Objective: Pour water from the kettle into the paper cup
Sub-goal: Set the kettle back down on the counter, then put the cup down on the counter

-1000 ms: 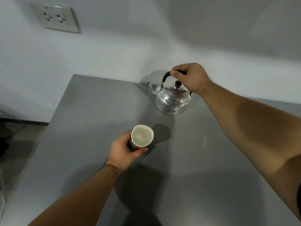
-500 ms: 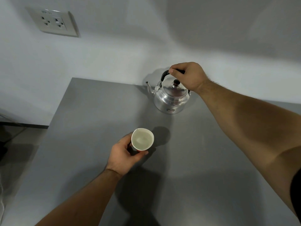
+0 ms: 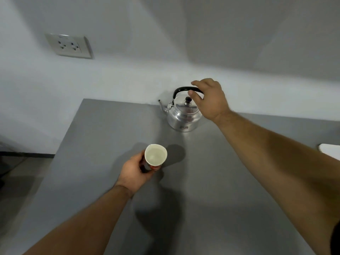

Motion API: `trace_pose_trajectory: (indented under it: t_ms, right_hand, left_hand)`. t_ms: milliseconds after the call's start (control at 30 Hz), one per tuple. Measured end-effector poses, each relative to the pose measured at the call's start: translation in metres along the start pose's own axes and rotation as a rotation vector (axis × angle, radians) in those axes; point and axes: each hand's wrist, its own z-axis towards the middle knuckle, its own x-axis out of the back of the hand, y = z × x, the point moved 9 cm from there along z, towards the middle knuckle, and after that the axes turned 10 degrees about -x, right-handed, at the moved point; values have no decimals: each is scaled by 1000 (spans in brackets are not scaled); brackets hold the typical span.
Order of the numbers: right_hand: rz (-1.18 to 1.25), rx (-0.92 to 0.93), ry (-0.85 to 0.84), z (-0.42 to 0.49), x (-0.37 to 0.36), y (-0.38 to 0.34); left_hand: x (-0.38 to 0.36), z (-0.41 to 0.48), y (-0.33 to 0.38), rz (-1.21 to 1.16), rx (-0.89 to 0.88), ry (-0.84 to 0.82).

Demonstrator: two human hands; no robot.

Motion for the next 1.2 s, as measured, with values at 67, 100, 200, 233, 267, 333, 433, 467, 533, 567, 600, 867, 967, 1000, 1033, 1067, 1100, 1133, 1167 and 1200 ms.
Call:
trace_pose_trajectory:
  t_ms: [67,100,200,233,267,333,433,467,533,567,600,867,967,1000,1033,1067,1100,1133,1167,1200]
  right_hand:
    - [24,3,27,-18,17,-2]
    - [39,10,30,-27,25,-3]
    - [75,46,54,-57,50,-8]
    - [82,55,61,-67,59,-10]
    - [87,62,67,-78,68,-12]
    - [102,74,76,-97,87,-15]
    - [142,107,116,-123,119,-24]
    - [157,119,135,-130,131,-28]
    - [177,151,182,-143,155,-38]
    - [189,159,203,-150,167,-44]
    - [199,170,229,-155,179,-50]
    - [190,310,497,-193,291,-123]
    - [209,377,656,-220,356,-170]
    - [197,401,727,-239,386,-192]
    - [184,417,745,-239,399,-199]
    - [152,437,776,-239,412,-208]
    - [149,456,796,-249,429,-217]
    - [134,460,826,-258,441,-224]
    - [114,475,845,-258,447,-229]
    - [82,487,859,-258,454,-235]
  left_hand:
    - [11,-4,5,82,-5,-3]
    - [18,-6,9,132,-3,-7]
    - [43,-10,22,265,-13,28]
    - [52,-12,30,301,-16,52]
    - [61,-13,39,326,-25,80]
    - [76,-17,63,363,-54,123]
    - [95,-22,117,396,-117,178]
    - [101,-23,137,399,-156,200]
    - [113,-26,177,419,-225,240]
    - [118,-29,196,420,-254,261]
    - [123,-31,216,415,-295,288]
    - [178,-51,369,327,-584,473]
    - [214,-78,441,406,-742,492]
    - [232,-96,475,453,-807,516]
    - [239,-96,487,474,-833,528]
    - [245,-100,503,518,-858,557]
    - [250,-112,522,530,-911,561]
    - [254,-124,535,546,-949,583]
    - [256,-130,545,563,-992,604]
    - [259,-135,557,596,-1039,628]
